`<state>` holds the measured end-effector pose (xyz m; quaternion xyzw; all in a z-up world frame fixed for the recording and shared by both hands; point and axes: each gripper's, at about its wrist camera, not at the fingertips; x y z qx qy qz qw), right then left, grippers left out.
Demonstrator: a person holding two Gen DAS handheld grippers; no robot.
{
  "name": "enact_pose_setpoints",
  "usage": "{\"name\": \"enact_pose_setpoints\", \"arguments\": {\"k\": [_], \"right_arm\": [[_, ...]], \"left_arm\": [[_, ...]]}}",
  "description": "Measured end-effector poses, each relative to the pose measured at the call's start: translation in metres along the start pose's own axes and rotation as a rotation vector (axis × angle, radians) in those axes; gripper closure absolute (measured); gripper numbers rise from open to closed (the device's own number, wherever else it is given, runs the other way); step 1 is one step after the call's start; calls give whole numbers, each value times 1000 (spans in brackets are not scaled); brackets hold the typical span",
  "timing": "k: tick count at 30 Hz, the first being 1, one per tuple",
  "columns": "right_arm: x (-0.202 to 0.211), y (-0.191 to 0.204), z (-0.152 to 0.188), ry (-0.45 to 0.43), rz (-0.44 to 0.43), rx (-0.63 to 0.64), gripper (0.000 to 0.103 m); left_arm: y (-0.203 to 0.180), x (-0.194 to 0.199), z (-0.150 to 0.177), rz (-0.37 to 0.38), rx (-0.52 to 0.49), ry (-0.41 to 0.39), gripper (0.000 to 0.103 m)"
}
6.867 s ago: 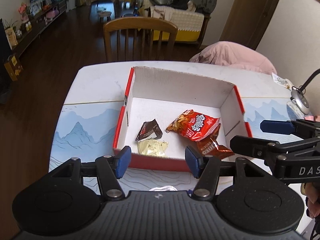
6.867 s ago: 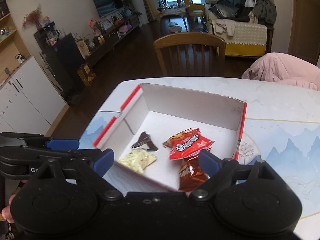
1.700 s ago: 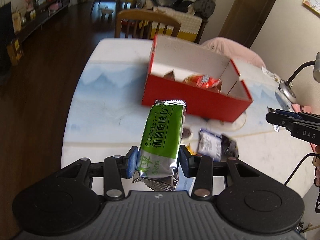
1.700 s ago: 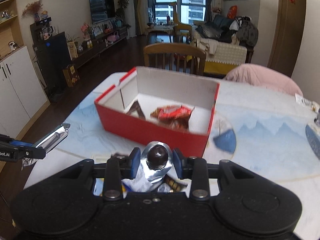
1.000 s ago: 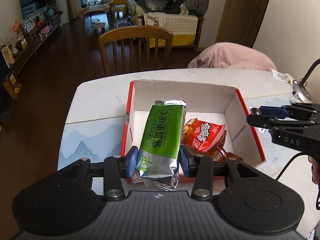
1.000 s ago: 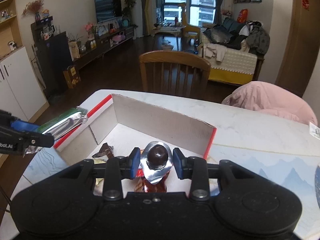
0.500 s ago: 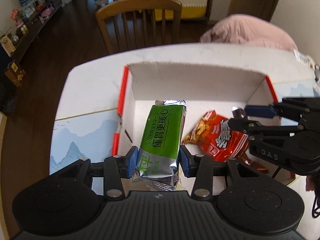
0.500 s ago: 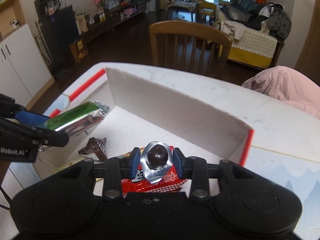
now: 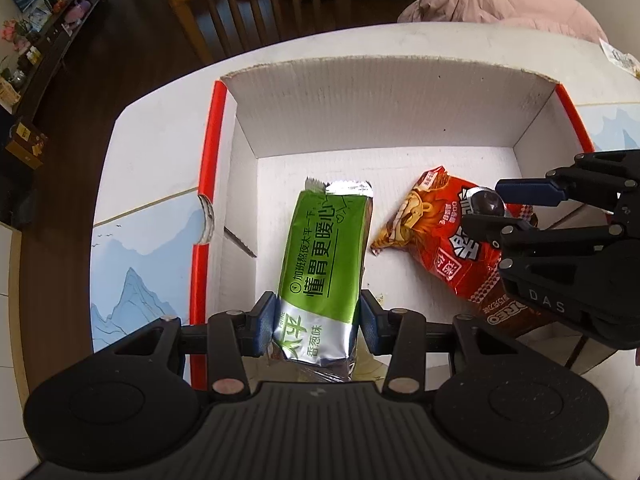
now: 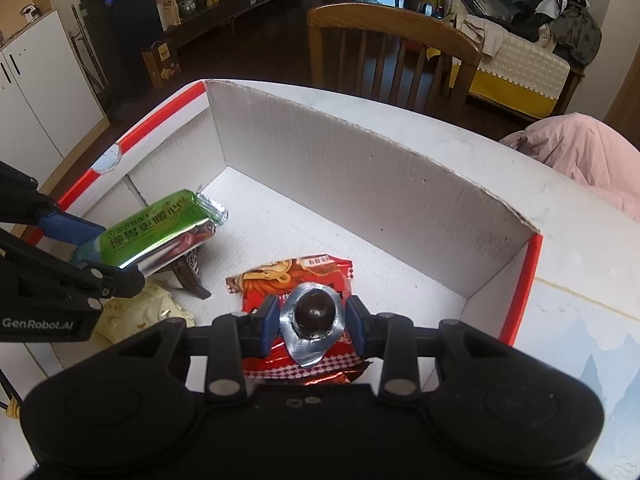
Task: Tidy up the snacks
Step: 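Open both tools to drop the green bar and chocolate into the box, then withdraw both tools from the box back to the remaining snacks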
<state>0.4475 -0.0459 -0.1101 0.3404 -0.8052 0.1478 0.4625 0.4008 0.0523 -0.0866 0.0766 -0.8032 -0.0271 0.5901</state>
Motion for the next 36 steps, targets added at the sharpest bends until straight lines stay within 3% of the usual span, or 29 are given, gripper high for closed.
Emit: {"name": "enact_pose_setpoints", "arguments": {"k": [13,23,36], "right_arm": [[14,-1,3,-24,10,-30,67],[64,8,14,-106,23,-93,66],[141,53,47,-235,16,-159,63]], "left_arm": [[6,9,9,0,46,-26,59],[18,51,31,71,46,-152,57],[39,116,80,163,27,-329,51]]}}
Point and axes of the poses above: each gripper's, at about its wrist camera, not at the fingertips, and x roughly against the way its jaws point, y to its left, z to its underside, and after that the axes turned 3 degrees about -z, right-handed
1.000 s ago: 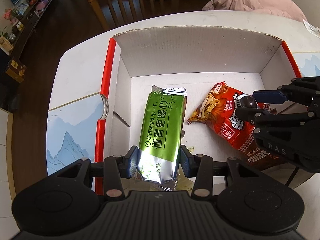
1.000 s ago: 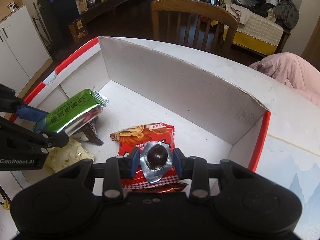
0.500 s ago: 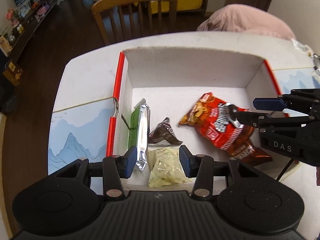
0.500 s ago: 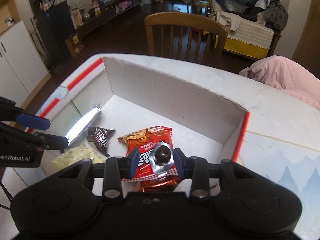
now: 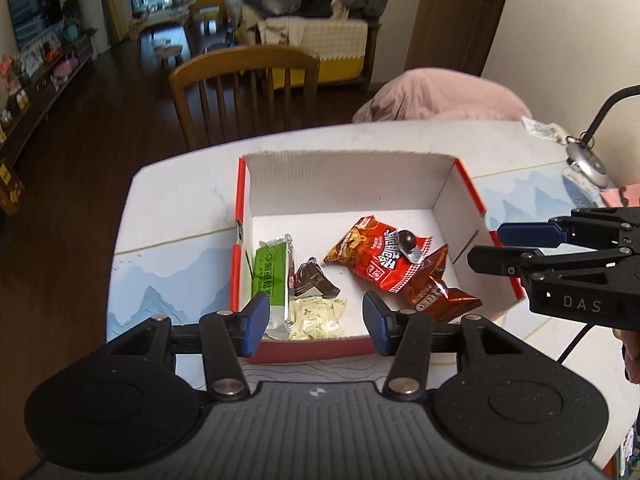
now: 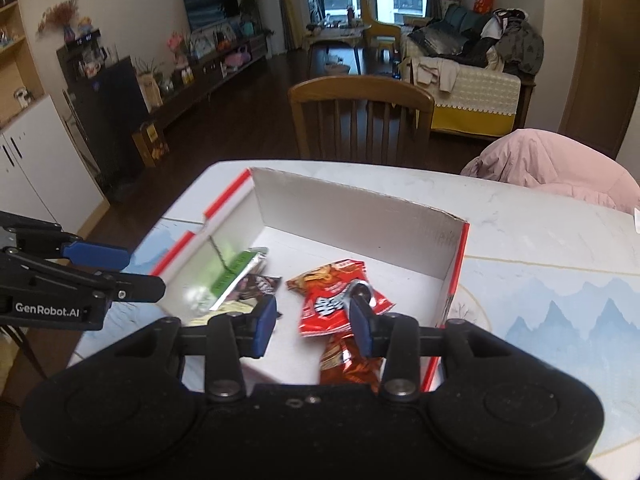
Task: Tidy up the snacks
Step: 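Withdraw both tools from the box back to the remaining snacks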
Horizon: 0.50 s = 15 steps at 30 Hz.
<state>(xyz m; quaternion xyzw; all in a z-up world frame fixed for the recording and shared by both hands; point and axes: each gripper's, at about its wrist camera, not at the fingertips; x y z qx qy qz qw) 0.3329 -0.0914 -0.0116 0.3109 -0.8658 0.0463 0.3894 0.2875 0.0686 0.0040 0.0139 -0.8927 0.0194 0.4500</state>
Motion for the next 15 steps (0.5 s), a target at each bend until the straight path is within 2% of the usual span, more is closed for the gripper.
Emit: {"name": "enact_pose_setpoints", "arguments": {"k": [3,9,12,13,15], "right_arm": [[17,13,7,-31,-8,-6,62],[41,33,24,-72,-8,-34,58],[49,39,33,-89,-10,-57,49],[52,42,37,-97,-8,-62,44],[57,47,45,-107,-6,-63,41]], "left_arm": [[3,19,10,20,1,-47,45],[7,45,28,40,-13,-90,45],[9,55,38,51,-18,-108,44],[10,59,42,62,-17,-111,42],[12,65,48,65,-14,-122,37]]}}
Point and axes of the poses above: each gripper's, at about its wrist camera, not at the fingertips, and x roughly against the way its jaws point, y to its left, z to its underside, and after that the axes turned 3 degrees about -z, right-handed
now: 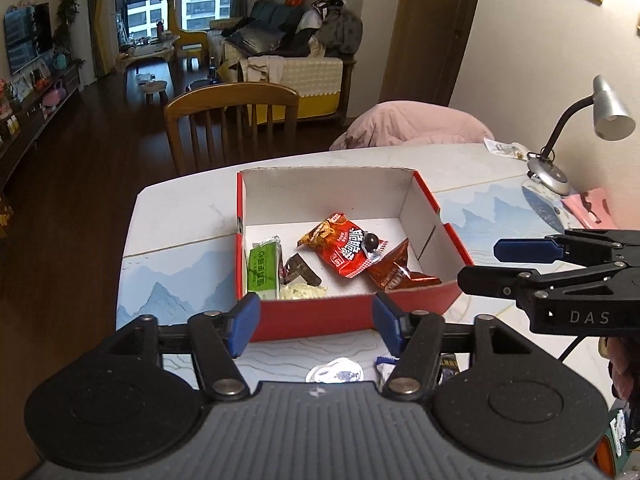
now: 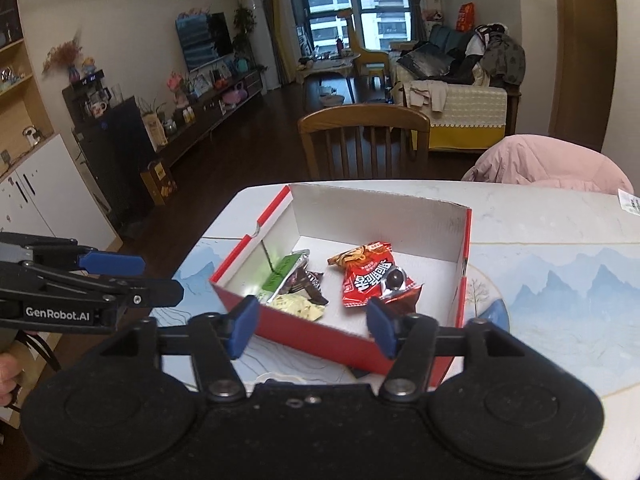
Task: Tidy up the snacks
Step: 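Withdraw both tools from the box back to the remaining snacks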
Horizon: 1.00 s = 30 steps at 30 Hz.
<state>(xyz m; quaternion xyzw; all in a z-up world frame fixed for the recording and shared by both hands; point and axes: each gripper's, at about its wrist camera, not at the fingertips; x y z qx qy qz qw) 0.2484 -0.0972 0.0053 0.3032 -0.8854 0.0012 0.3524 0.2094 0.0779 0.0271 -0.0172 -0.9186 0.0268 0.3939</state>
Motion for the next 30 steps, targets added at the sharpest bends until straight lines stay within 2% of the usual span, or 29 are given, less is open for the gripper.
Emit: {"name": "enact_pose_setpoints", "arguments": {"k": [1,4,7,13,20,26,30], "right_arm": [[2,2,4,-3,1,-4,38],[10,9,14,-25,7,-8,17],[16,15,25,-31,9,-8,15],[22,19,40,-49,18,-24,0],[18,16,69,-22,33,-45,0],[3,-1,91,61,71,-82,0],[-5,-12,100,86,109,-96,0]], "left_arm": [[0,4,4,-4,-2,-7,34],[1,13,14,9,-9,-21,33],[1,19,23,16,-13,-26,32],[5,26,40,27,0,-32,30],[6,23,67,17,18,-26,22],[-1,3,90,8,4,35,22],[-9,-12,104,-6,-13,82,22]]}}
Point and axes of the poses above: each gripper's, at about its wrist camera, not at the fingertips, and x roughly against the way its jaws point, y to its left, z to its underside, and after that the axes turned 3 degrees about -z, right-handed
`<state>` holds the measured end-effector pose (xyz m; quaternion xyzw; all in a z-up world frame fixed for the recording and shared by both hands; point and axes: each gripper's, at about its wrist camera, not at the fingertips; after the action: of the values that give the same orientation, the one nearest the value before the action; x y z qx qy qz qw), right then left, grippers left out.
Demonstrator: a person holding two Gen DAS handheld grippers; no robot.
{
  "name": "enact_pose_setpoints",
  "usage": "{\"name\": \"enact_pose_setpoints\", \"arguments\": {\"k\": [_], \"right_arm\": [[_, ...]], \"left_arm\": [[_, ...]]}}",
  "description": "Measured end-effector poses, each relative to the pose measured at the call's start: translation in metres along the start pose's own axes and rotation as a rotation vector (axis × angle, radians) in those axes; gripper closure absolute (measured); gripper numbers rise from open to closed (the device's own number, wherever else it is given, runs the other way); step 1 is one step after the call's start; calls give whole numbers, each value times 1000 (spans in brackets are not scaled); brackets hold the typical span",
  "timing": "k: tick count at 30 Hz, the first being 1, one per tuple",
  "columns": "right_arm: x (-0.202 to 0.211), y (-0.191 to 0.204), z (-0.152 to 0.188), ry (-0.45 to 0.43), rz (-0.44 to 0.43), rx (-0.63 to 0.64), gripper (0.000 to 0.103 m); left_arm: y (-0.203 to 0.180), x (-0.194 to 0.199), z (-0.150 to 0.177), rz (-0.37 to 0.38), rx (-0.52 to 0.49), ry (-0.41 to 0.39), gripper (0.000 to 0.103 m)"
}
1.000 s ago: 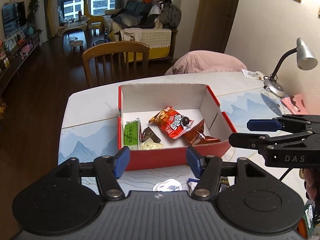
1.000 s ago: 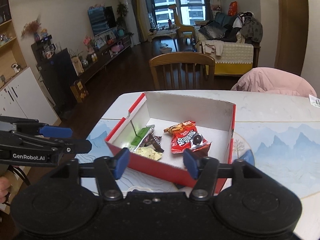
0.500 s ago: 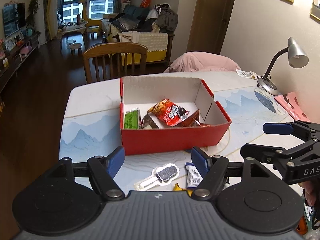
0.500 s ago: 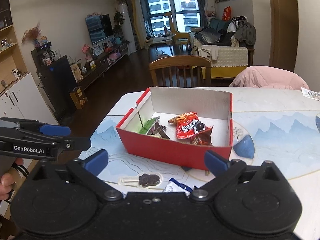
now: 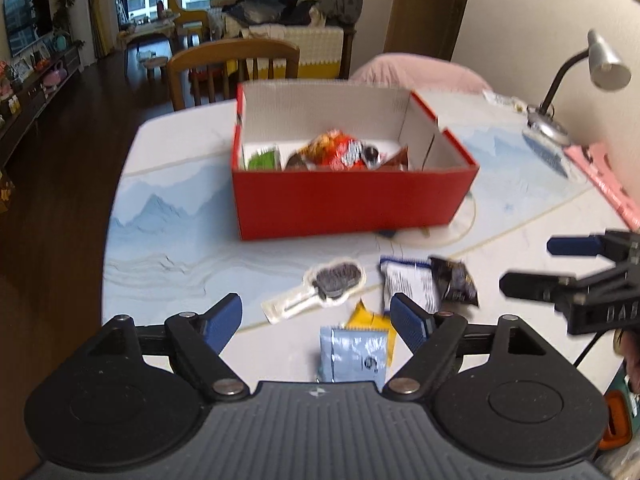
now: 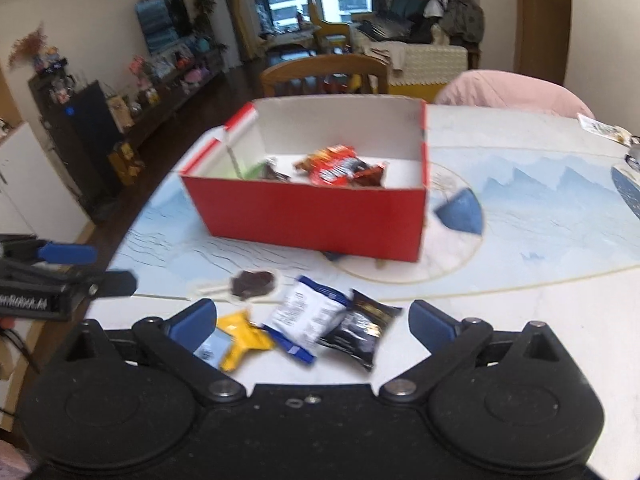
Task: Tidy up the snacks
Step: 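Withdraw both tools from the box back to the remaining snacks, then grasp the light blue packet with the left tool while the right tool grasps the black sesame packet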
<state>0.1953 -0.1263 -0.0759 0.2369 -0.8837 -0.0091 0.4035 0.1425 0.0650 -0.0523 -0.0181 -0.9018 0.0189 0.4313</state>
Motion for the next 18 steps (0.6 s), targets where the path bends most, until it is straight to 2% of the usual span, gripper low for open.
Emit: {"name": "enact_pose_setpoints", "arguments": {"k": [11,18], "right_arm": [[-44,-37,10,112,23,-158,1],[-70,-54,14,180,29,-242,5]], "left_arm": [[-18,-47,24,12,-6,188,22],[-25,-68,36,3,-4,264,22]]}}
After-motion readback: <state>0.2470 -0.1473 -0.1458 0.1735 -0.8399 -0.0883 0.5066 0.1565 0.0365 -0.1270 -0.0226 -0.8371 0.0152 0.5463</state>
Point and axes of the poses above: each gripper's, at about its wrist camera, not at the fingertips, and x roughly against the way its jaws point, y to its left, z to its underside, and after that the axes turned 3 degrees about -z, right-handed
